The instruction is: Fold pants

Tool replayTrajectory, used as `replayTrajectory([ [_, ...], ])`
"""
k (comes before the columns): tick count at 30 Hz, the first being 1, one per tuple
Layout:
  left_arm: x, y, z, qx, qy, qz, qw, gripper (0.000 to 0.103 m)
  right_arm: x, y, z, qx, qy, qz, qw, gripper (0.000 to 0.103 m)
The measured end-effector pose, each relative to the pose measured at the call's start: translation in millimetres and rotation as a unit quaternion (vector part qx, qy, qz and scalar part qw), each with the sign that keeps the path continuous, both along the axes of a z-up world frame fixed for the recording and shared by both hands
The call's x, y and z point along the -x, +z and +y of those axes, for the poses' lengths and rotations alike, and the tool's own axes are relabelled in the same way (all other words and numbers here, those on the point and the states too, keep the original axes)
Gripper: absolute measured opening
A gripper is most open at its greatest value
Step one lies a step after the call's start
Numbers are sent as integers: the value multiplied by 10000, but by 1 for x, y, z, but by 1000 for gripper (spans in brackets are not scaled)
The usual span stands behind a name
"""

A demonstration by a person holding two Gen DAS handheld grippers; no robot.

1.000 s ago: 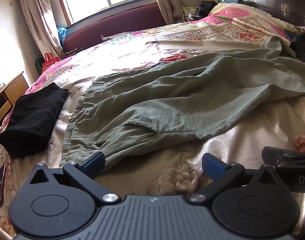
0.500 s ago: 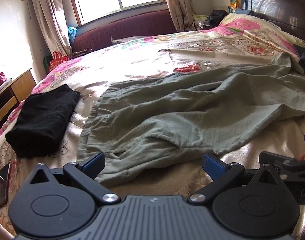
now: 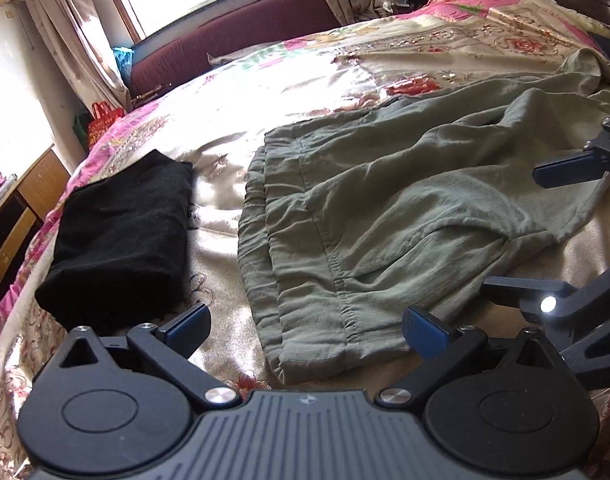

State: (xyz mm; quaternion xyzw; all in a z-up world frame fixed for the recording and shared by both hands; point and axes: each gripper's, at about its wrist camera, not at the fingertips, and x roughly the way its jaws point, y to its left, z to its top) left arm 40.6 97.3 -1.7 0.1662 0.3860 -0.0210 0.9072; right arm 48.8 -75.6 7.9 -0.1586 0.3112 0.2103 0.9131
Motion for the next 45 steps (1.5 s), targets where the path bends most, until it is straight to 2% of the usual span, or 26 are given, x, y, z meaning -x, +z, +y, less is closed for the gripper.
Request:
replayTrajectory([
  [2, -9, -7, 9, 190, -57, 190, 9996, 103, -10, -7, 9, 167, 222, 189, 9994, 70],
  [3, -11, -8, 13, 341, -115, 259, 9990, 103, -13, -9, 12, 180, 283, 278, 9991, 60],
  [4, -12, -9, 16, 475, -178, 296, 9983, 96, -16, -10, 13, 130, 337, 375, 9986, 54],
  [5, -12, -9, 19, 612, -286, 345, 9971, 91, -18, -11, 13, 103, 352, 441, 9984, 44],
  [6, -12, -9, 20, 678, -384, 372, 9963, 82, -20, -11, 14, 127, 346, 482, 9982, 36],
  [10, -10, -8, 21, 752, -642, 475, 9940, 53, -27, -10, 20, 133, 269, 711, 9970, 23],
  [14, -8, -4, 31, 723, -708, 560, 9933, 43, -21, -5, 32, 114, 382, 791, 9961, 18],
  [19, 3, 3, 64, 489, -411, 559, 9964, 40, -12, -2, 58, -155, 756, 883, 9931, 18],
  [22, 10, 3, 81, 206, -133, 538, 9982, 40, -6, -5, 85, -208, 1022, 887, 9906, 20],
  [25, 12, 3, 90, 55, 103, 546, 9984, 41, -5, -9, 99, -346, 1079, 1031, 9882, 33],
  [26, 13, 4, 92, 66, 164, 549, 9983, 41, -3, -7, 101, -383, 1066, 1061, 9879, 42],
  [28, 16, 9, 91, 107, 199, 503, 9985, 41, 2, 0, 91, -539, 996, 1004, 9885, 42],
  [31, 21, 18, 81, 30, 77, 325, 9994, 41, 10, 17, 55, -776, 544, 880, 9916, 45],
  [32, 22, 22, 76, 4, 7, 266, 9996, 41, 12, 22, 37, -843, 307, 856, 9923, 49],
  [33, 22, 26, 70, -4, -90, 210, 9997, 41, 12, 25, 18, -897, 38, 843, 9924, 54],
  [36, 23, 35, 46, 64, -445, 55, 9990, 44, 11, 29, -57, -918, -1105, 788, 9865, 56],
  [38, 20, 38, 27, 135, -687, -28, 9975, 47, 10, 27, -121, -737, -2076, 641, 9733, 56],
  [39, 17, 38, 13, 215, -830, -43, 9963, 47, 9, 25, -152, -685, -2603, 626, 9611, 56],
  [41, 11, 36, -11, 367, -1077, -16, 9935, 48, 14, 20, -225, -856, -3806, 667, 9183, 57],
  [42, 7, 33, -29, 426, -1221, 3, 9916, 48, 19, 18, -254, -1031, -4230, 662, 8978, 57],
  [44, -1, 26, -58, 525, -1443, 86, 9881, 48, 35, 10, -314, -1463, -5078, 610, 8467, 57],
  [45, -5, 22, -72, 590, -1554, 146, 9860, 48, 40, 5, -335, -1618, -5347, 618, 8271, 58],
])
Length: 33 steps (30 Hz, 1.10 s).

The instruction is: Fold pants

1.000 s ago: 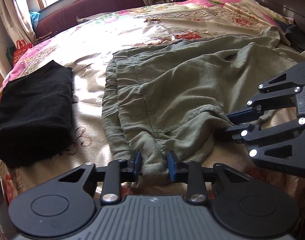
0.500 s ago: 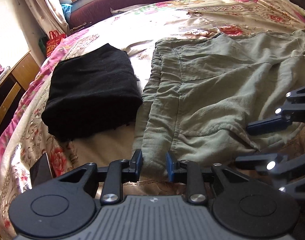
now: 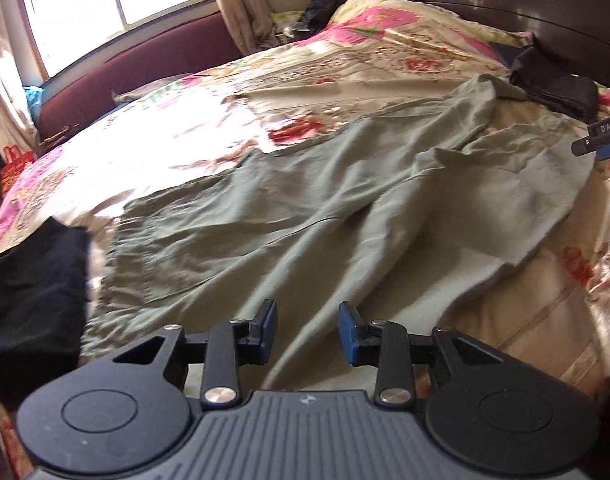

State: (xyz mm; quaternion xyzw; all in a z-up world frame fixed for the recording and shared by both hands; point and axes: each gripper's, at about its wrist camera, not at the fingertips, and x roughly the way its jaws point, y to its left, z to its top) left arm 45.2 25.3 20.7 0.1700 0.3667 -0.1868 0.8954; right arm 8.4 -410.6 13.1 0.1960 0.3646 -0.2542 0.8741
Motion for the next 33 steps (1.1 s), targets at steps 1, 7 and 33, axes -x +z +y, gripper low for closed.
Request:
replayTrajectory([
  [1, -4, -4, -17, 56, -145, 61, 9999, 48, 6, -6, -19, -179, -277, -30, 9995, 59],
  [7, -9, -15, -103, -107, -929, 141, 9955, 48, 11, -31, -56, -825, -597, -468, 9937, 59],
  [33, -5, 6, -182, -758, -1118, 292, 9904, 56, 62, 3, -100, 480, -310, -570, 9967, 41],
])
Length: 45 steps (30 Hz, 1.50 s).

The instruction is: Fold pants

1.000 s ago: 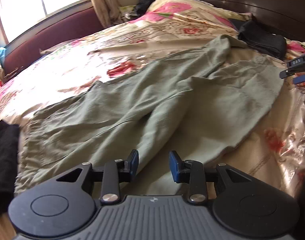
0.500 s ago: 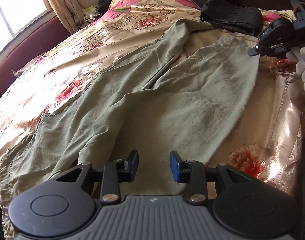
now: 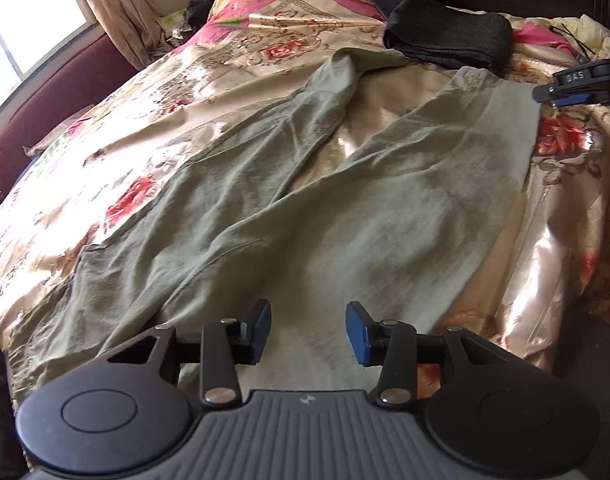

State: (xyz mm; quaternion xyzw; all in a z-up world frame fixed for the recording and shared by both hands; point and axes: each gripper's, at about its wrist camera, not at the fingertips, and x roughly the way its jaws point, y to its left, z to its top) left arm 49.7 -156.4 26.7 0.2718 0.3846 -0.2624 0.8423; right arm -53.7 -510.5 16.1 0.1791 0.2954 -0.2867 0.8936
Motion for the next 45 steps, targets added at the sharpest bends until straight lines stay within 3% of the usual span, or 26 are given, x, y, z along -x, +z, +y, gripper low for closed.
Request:
replayTrajectory([
  [3, -11, 3, 41, 9, 110, -114, 9999, 56, -4, 18, 23, 574, 108, 45, 9983, 43],
  [6, -33, 7, 87, 39, 212, -279, 9994, 57, -37, 33, 61, 609, 1042, -1, 9927, 43],
  [9, -62, 12, 133, 1, 380, -669, 9970, 58, -102, 37, 106, 319, 2256, 150, 9736, 43],
  [11, -85, 13, 164, -77, 555, -874, 9946, 60, -159, 38, 147, 427, 3146, 318, 9477, 43],
  [14, -121, 10, 206, -309, 704, -965, 9924, 64, -238, 35, 209, 916, 4419, 705, 8896, 45],
  [16, -142, 9, 229, -410, 772, -949, 9916, 65, -282, 29, 245, 1280, 5037, 952, 8490, 45],
  [19, -176, 2, 255, -563, 794, -917, 9910, 69, -334, 18, 281, 1507, 5560, 1263, 8076, 45],
  [25, -225, -16, 269, -552, 446, -575, 9958, 71, -382, -5, 315, 1532, 6099, 1648, 7599, 48],
  [27, -237, -22, 271, -438, 407, -386, 9975, 73, -391, -15, 317, 1568, 6126, 1804, 7533, 50],
  [31, -250, -37, 273, -356, 367, -172, 9985, 76, -410, -34, 315, 1349, 6114, 2063, 7519, 51],
  [35, -254, -38, 281, -266, 446, -131, 9986, 84, -416, -36, 304, 1060, 5990, 2041, 7670, 58],
  [37, -253, -34, 288, -319, 480, -149, 9982, 85, -414, -35, 302, 1049, 6039, 2053, 7630, 58],
  [40, -256, -31, 298, -212, 588, -38, 9980, 85, -408, -35, 300, 1000, 6096, 2040, 7595, 48],
  [45, -270, -37, 304, 69, 802, 252, 9964, 87, -400, -34, 310, 1009, 6133, 2027, 7567, 21],
])
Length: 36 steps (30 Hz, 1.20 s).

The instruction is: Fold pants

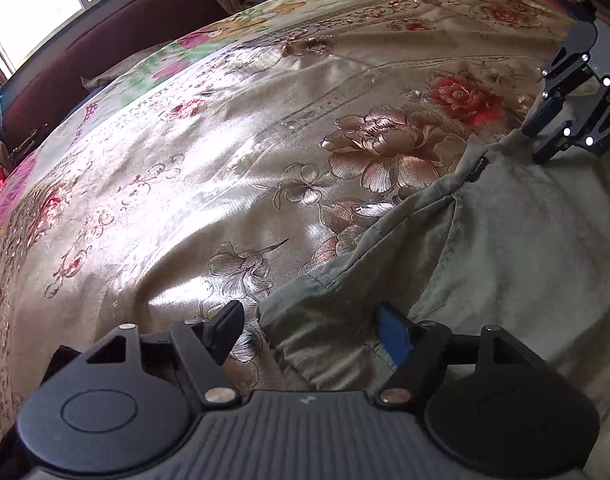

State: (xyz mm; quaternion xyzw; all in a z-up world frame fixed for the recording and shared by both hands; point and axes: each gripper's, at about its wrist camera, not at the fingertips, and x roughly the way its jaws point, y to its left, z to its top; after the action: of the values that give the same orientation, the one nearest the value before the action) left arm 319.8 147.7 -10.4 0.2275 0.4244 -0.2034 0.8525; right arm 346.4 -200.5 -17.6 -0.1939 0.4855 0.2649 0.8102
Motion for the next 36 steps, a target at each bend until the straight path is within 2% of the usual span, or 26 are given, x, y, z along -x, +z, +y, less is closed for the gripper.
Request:
replayTrajectory([
  [2, -5, 0, 5, 219, 174, 152, 9995, 84, 2, 0, 4, -58, -49, 55, 10000, 8],
  [5, -10, -5, 6, 395, 438, 353, 9976, 77, 1, -2, 10, -58, -212, -3, 9998, 5],
  [7, -8, -4, 3, 426, 447, 348, 9975, 61, 1, -2, 12, -44, -287, -31, 9996, 3],
  [11, -3, 2, 4, 498, 560, 248, 9969, 39, 6, 1, 15, 144, -308, -161, 9993, 0],
  [13, 3, 8, 3, 502, 577, 105, 9970, 35, 14, 8, 16, 262, -275, -338, 9987, 0],
  [16, 19, 23, 3, 531, 544, -122, 9970, 33, 28, 30, 12, 145, -336, -513, 9980, 0],
  [20, 61, 62, 10, 932, 469, -429, 9936, 33, 56, 61, 10, 14, -223, -712, 9972, 0],
  [22, 89, 81, 11, 1131, 346, -573, 9913, 33, 70, 68, 14, 0, 20, -617, 9981, 4],
  [23, 106, 92, 11, 1232, 266, -641, 9900, 33, 77, 69, 17, 61, 104, -738, 9972, 7],
  [25, 135, 106, 10, 1343, 70, -729, 9882, 33, 85, 66, 27, 439, 351, -1051, 9929, 35],
  [26, 151, 113, 9, 1344, -33, -762, 9880, 33, 87, 64, 30, 563, 443, -1159, 9907, 58],
  [27, 162, 117, 8, 1336, -103, -760, 9881, 33, 90, 63, 34, 659, 572, -1319, 9874, 64],
  [30, 192, 122, 4, 1313, -305, -682, 9885, 33, 95, 60, 43, 1015, 937, -1590, 9776, 65],
  [32, 208, 122, 4, 1333, -421, -644, 9881, 33, 96, 53, 44, 1184, 1205, -1549, 9734, 65],
  [34, 216, 122, 6, 1395, -440, -654, 9871, 33, 93, 42, 45, 1339, 1228, -1405, 9733, 60],
  [35, 216, 121, 8, 1419, -392, -661, 9869, 33, 90, 36, 46, 1483, 1156, -1296, 9736, 29],
  [36, 215, 120, 11, 1423, -316, -673, 9870, 33, 87, 32, 46, 1567, 1019, -1149, 9756, 3],
])
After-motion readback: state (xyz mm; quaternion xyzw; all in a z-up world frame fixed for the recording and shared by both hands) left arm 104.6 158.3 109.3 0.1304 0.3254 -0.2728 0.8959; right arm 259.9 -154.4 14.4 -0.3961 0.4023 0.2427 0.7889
